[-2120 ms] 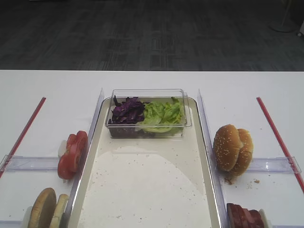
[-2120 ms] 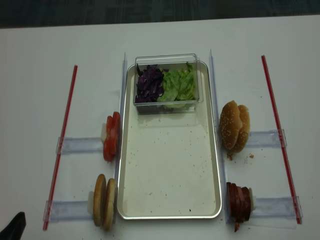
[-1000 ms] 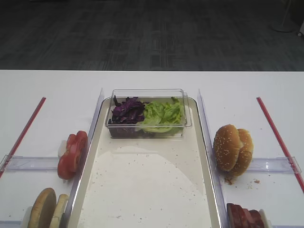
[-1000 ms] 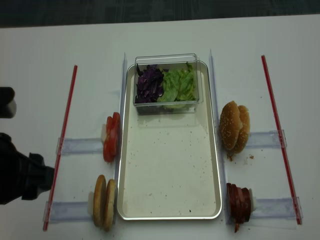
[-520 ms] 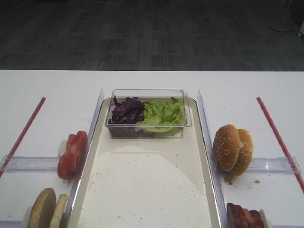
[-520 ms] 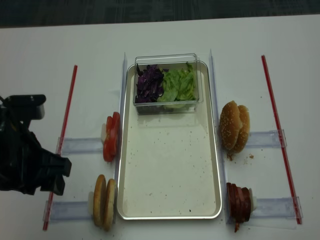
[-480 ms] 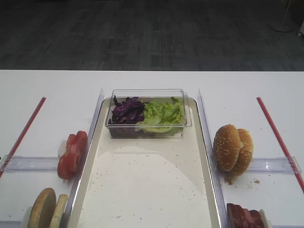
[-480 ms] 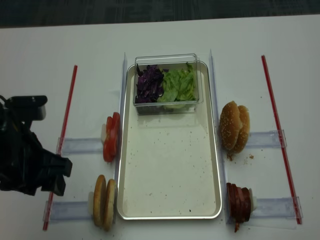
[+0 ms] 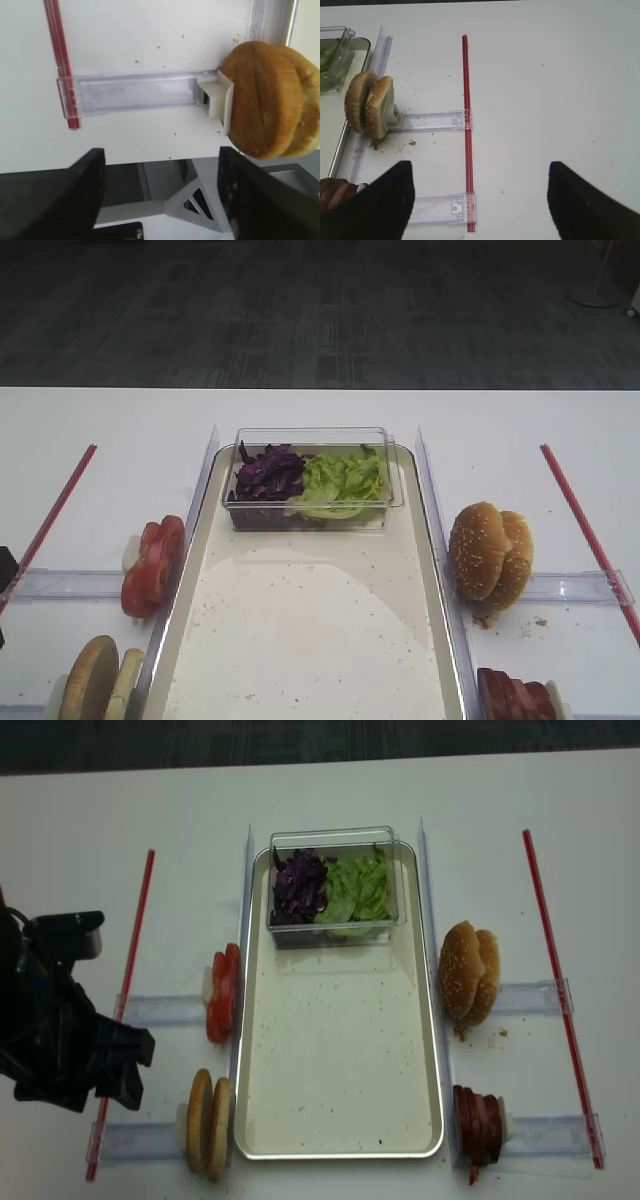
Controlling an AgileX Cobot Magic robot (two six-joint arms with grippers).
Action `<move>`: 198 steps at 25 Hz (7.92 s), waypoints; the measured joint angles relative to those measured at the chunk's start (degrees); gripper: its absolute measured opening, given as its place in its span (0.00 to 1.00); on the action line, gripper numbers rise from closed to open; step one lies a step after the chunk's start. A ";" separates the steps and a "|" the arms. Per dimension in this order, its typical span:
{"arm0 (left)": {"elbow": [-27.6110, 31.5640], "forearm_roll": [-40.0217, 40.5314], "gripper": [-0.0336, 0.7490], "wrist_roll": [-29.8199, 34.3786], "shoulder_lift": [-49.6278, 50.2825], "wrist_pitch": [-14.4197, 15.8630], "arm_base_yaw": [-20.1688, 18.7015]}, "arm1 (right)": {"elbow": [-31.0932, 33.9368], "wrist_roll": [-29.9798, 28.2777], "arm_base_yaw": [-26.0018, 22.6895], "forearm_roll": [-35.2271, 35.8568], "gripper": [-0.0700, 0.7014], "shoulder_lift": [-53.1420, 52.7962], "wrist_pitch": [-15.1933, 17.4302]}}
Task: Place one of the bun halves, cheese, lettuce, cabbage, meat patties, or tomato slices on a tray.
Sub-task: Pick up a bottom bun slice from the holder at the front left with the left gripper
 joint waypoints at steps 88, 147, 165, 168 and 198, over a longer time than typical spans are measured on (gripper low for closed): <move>-9.06 5.46 0.59 -29.65 14.95 -5.05 -36.35 | 0.00 0.00 0.00 0.00 0.83 0.00 0.00; -9.08 6.52 0.21 -26.49 20.12 -5.31 -34.58 | 0.00 0.00 0.00 0.00 0.83 0.00 0.00; -9.08 7.47 0.12 -26.60 20.12 -4.99 -34.58 | 0.00 0.00 0.00 0.00 0.83 0.00 0.00; -9.08 7.67 0.12 -26.60 20.12 -4.89 -34.58 | 0.00 0.00 0.00 0.00 0.83 0.00 0.00; -24.85 3.74 0.11 -21.68 20.12 -0.43 -34.58 | 0.00 0.00 0.00 0.00 0.83 0.00 0.00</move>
